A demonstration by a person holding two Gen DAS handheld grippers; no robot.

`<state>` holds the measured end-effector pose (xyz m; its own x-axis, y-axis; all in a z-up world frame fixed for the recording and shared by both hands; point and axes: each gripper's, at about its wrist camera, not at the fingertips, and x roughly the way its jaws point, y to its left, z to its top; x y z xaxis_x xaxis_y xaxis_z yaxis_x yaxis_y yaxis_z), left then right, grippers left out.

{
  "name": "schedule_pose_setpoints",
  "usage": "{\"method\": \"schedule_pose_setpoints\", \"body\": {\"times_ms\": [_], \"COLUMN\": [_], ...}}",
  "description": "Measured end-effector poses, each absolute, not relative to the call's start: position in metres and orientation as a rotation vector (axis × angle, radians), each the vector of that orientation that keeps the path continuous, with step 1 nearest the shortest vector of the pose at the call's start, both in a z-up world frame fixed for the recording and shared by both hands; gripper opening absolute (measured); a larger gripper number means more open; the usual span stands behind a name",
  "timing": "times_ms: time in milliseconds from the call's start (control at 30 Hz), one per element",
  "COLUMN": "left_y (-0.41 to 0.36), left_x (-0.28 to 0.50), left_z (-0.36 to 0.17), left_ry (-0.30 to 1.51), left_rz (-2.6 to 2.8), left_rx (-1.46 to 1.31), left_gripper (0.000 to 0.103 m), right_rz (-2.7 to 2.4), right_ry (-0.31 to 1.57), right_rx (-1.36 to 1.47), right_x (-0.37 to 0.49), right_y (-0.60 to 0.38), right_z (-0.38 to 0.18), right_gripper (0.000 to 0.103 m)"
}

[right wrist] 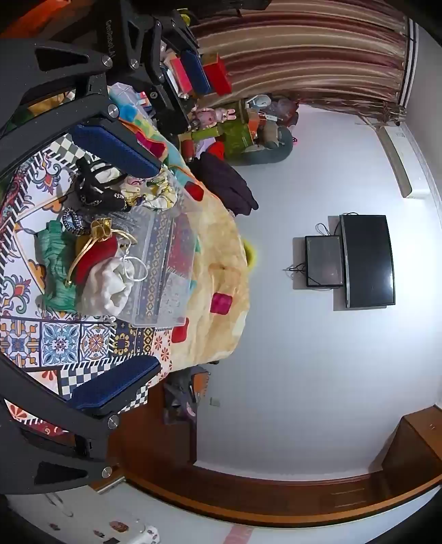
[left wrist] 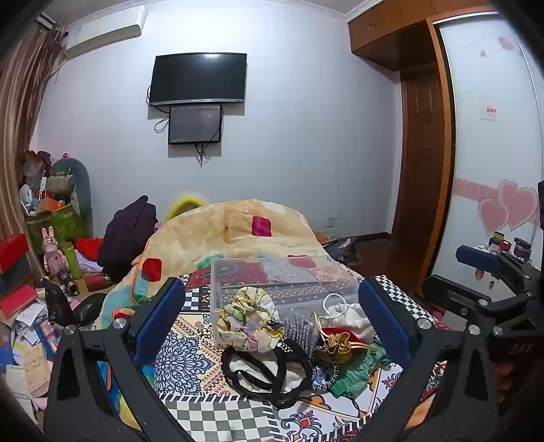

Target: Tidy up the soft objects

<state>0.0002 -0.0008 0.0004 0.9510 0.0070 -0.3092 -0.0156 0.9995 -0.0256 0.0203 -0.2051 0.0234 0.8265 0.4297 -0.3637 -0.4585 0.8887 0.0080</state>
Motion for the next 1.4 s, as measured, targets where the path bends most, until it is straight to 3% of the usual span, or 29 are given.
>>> {"method": "schedule_pose_setpoints", "body": {"times_ms": [1400], "left_y": [0.003], "left_x": [-0.002], "left_z": [0.002], "left_ry": [0.286], "left_rz": [-0.004], "left_rx": [-0.046], "left_gripper": [0.103], "right_rz": [0.481], "right_ry": [0.34], "right_rx": [-0.048], "right_x": [0.013], "right_y": [-0.211], "right_z": [0.035], "right_gripper": [0.103]}}
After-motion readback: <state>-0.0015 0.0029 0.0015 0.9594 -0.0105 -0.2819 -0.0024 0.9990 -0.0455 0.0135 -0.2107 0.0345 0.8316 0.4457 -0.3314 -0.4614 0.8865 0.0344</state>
